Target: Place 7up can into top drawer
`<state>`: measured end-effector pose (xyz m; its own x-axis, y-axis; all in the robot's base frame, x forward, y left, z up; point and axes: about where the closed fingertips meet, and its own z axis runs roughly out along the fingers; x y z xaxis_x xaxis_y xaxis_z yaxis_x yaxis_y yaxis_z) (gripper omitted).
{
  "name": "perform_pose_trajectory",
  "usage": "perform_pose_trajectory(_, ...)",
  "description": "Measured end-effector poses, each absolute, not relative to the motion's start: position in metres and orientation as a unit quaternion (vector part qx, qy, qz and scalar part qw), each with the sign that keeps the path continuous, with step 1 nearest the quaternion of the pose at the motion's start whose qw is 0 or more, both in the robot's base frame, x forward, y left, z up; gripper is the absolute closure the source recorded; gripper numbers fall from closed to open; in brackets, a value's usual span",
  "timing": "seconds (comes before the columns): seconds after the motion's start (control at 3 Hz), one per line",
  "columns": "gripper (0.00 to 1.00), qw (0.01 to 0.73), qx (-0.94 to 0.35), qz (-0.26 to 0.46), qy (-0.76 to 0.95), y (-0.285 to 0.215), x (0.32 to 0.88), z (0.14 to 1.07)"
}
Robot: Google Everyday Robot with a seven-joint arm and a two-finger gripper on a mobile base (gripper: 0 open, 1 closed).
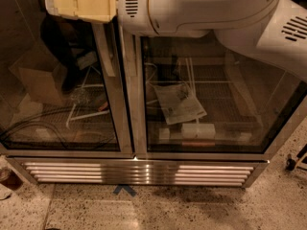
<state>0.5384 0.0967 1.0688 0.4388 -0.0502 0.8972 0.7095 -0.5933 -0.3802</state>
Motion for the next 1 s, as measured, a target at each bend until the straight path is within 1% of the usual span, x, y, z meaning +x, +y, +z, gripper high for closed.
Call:
perform_pose_trajectory(0.33,0.00,0.376,-0.760,-0.481,-0.224,0.096,0.546,1.061)
perform_pose_trajectory(1.0,0.00,0.297,-0.790,-0.492,-0.215,0.077,0.554,1.048)
